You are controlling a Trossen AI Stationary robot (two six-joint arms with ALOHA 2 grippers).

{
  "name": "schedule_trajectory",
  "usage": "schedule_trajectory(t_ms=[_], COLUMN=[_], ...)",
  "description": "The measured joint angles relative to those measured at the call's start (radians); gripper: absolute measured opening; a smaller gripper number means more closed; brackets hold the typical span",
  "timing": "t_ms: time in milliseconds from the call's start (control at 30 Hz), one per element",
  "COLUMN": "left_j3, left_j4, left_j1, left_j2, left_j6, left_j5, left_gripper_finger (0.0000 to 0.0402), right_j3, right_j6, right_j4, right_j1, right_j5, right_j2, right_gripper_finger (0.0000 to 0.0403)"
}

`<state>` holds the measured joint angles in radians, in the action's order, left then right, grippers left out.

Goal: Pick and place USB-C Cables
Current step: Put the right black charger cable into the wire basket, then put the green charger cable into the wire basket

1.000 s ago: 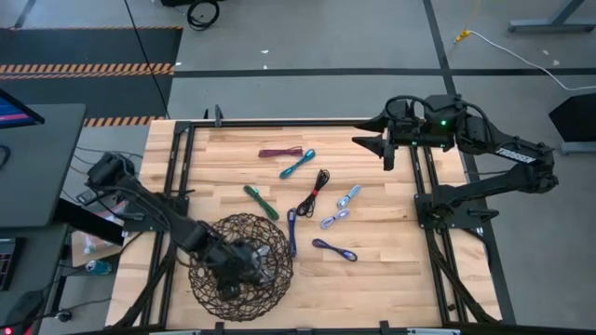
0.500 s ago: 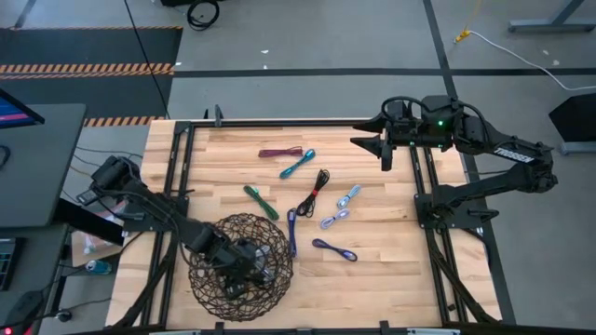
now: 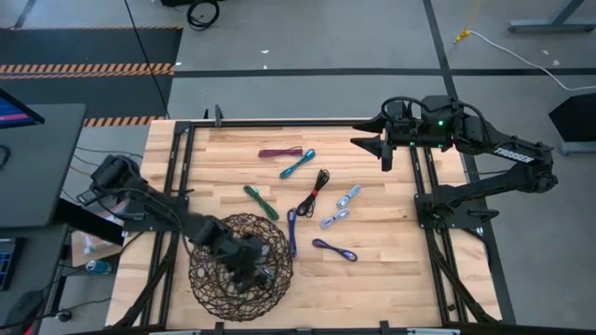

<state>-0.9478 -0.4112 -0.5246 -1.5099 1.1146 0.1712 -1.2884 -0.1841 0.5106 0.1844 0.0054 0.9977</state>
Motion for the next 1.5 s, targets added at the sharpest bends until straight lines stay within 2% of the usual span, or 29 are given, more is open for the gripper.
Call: schedule_trajectory(t_ms=[200,433,767,933,1067,1133,1200,1333,1500], left_j3=[0.000,0.000,-0.024,-0.147,-0.257,-0.284,-0.309,-0.325,-0.324], left_j4=[-0.008,-0.001,0.084,0.065,0.016,0.012,0.008,0.005,0.002], left_j1=[0.064,0.092,0.246,0.334,0.411,0.459,0.517,0.635,0.718], left_j2=[0.014,0.013,0.012,0.012,0.012,0.012,0.012,0.012,0.006], left_j6=[-0.001,-0.078,-0.268,-0.503,-0.754,-0.852,-0.888,-0.856,-0.941], left_j5=[0.133,0.152,0.053,-0.076,-0.215,-0.250,-0.254,-0.245,-0.231], left_gripper_finger=[0.0130,0.0130,0.0130,0.0118,0.0109,0.0108,0.0108,0.0108,0.0131], right_j3=[0.000,0.000,0.000,0.001,0.001,0.001,0.001,0.001,0.001], right_j6=[0.000,0.004,0.030,0.012,0.003,0.004,0.003,0.001,0.004], right_j4=[0.001,0.003,0.050,0.126,0.130,0.127,0.127,0.121,0.114], right_j1=[0.000,0.000,0.000,0.000,0.000,0.000,0.000,0.000,0.000], right_j5=[-0.009,-0.029,-0.044,-0.048,-0.049,-0.051,-0.050,-0.051,-0.051], right_j2=[-0.002,-0.002,-0.002,-0.002,-0.002,-0.002,-0.002,-0.002,-0.002], right_gripper_finger=[0.0219,0.0219,0.0219,0.0210,0.0206,0.0206,0.0206,0.0205,0.0206])
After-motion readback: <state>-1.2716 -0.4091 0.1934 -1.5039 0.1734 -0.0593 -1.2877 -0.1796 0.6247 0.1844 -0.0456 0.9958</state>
